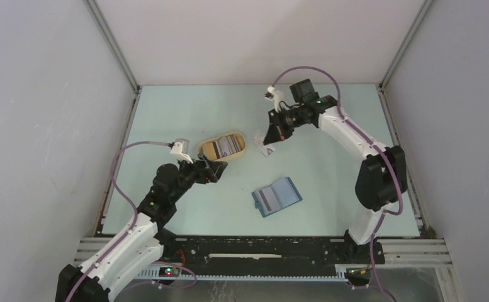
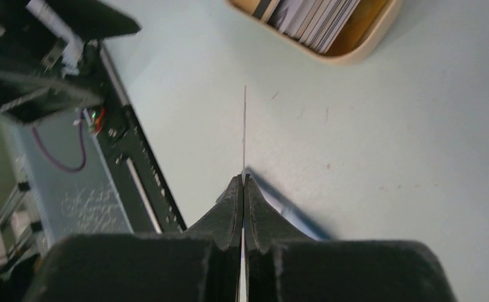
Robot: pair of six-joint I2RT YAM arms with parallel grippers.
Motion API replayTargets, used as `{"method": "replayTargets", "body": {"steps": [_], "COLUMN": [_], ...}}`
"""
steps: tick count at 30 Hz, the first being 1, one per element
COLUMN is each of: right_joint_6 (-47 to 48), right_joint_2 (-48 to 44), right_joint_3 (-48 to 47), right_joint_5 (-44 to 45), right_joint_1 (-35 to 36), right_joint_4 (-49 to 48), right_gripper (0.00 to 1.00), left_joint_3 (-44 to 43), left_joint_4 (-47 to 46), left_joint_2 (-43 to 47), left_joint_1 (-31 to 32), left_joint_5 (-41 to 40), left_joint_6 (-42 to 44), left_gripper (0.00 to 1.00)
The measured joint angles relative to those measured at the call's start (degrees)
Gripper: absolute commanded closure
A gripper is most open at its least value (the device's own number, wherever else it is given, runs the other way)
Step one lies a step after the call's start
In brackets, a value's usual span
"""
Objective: Put the credit cards into the card holder
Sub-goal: Insert the credit card into the card holder.
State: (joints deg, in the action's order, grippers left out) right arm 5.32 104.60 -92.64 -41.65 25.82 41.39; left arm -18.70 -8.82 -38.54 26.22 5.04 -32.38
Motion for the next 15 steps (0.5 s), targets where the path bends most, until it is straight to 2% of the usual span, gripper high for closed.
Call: {"method": "replayTargets", "body": {"steps": [6, 15], "right_joint_6": [8.7, 19.1], "right_joint_2": [-6.7, -11.8], "right_joint_3": [8.2, 17.1], "right_joint_5": [-10.2, -20.8], "right_joint_1": [-5.7, -8.6], "right_joint_4": [5.6, 12.2], "right_gripper": [1.0, 1.0], "left_joint_3": [1.8, 6.1], "left_joint_4": [-5.9, -16.0], "left_joint_2": [0.0, -0.7], "left_joint_1": [0.0, 0.0], "left_joint_5": [4.5, 10.9], "left_joint_6": [-3.0, -8.9], "left_gripper": [0.13, 0.13]}}
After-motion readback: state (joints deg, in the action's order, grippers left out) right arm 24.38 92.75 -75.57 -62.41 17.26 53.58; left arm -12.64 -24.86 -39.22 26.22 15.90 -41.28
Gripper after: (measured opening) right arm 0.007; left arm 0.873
